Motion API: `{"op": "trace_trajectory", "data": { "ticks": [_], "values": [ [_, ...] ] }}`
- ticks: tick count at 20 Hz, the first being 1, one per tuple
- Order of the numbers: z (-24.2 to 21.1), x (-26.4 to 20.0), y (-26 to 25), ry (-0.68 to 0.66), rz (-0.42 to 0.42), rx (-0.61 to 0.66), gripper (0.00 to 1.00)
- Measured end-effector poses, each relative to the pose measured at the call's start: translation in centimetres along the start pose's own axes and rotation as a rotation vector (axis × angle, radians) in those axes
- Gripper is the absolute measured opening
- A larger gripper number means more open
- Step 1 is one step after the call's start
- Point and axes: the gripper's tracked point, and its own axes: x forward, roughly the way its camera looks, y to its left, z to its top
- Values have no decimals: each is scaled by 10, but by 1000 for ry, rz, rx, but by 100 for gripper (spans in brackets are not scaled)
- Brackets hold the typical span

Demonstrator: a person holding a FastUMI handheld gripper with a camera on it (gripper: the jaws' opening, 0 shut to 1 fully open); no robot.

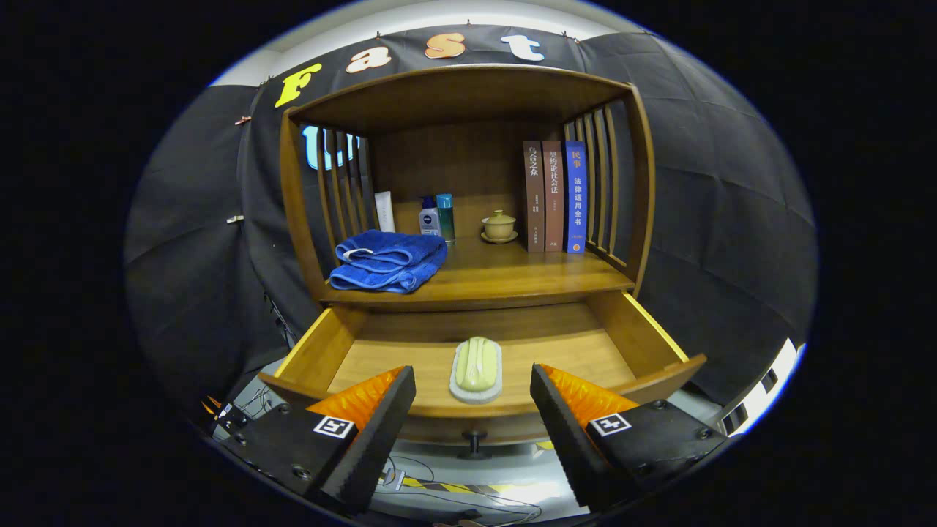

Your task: Pull open the drawer, take out the items inside it, and place them on the countertop above the cabinet.

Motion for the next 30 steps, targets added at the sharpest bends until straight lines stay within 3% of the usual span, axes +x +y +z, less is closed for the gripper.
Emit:
{"op": "trace_trajectory", "data": {
  "ticks": [7,16,18,19,22,24,28,29,30],
  "values": [
    [-23,110,3,296,-6,-1,100],
    [-46,172,-3,533,-69,-61,99],
    [-55,178,-3,571,-71,-74,88],
    [-61,183,-3,594,-68,-73,87],
    [-72,179,-7,642,-80,-76,66],
    [-79,177,-6,671,-74,-74,66],
    [-77,178,-6,667,-62,-61,30],
    [-84,179,-6,669,-62,-44,30],
    [-81,179,-6,653,-63,-36,14]
  ]
}}
